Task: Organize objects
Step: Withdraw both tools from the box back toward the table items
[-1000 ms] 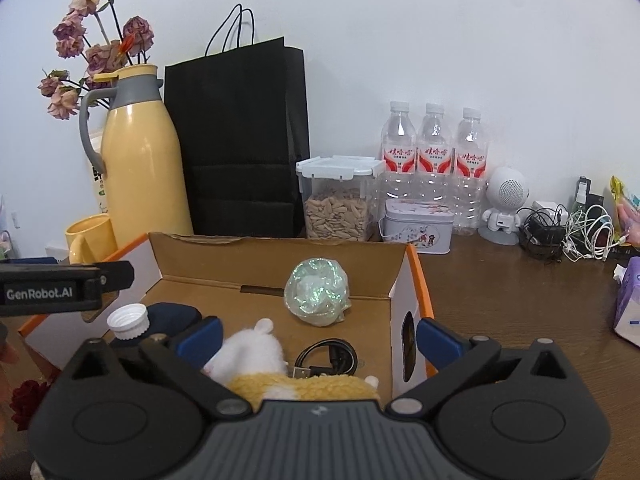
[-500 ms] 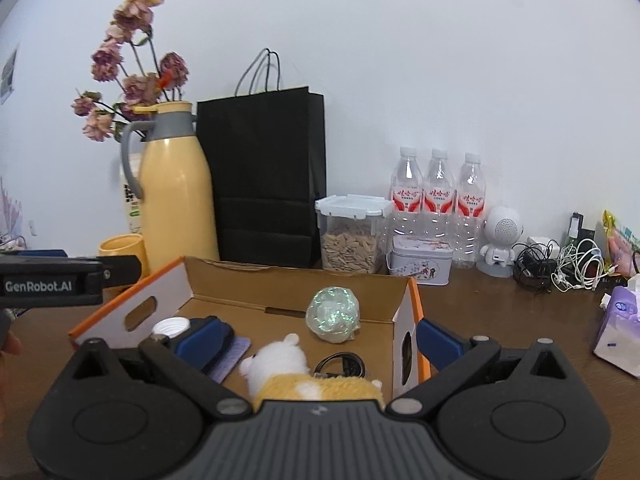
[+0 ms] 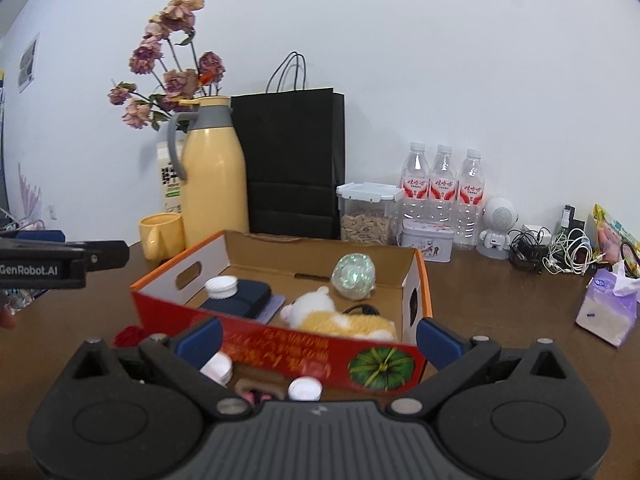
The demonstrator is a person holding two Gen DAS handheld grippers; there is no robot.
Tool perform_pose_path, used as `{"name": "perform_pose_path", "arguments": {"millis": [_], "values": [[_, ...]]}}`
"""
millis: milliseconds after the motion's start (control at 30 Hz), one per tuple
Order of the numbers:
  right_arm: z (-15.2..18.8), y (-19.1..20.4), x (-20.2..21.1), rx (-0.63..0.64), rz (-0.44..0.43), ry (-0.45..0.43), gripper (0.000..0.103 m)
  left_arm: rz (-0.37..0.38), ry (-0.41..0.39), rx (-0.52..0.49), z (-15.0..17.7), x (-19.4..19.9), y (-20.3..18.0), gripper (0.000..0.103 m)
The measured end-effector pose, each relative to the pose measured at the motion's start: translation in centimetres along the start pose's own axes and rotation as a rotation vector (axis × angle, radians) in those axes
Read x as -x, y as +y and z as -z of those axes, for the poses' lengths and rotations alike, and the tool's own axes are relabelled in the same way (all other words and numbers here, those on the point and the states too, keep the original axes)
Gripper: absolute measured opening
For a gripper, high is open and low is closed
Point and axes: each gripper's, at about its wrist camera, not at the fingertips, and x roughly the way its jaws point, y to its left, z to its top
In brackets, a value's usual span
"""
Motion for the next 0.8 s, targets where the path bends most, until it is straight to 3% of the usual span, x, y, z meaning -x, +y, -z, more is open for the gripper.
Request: {"name": "perform_pose_path", "arguments": {"millis": [367,800], "values": [[2.6,1.8,4.2,0.007,-0.019,0.045,0.103,-0.016,0.04,0.002,3.1,4.5,2.2,0.103],[4.8,4.8,5.5,0.031,-0.076,0.097,0.103,-0.055,0.102,0.019,5.9,5.9,4.5,0.103]]}}
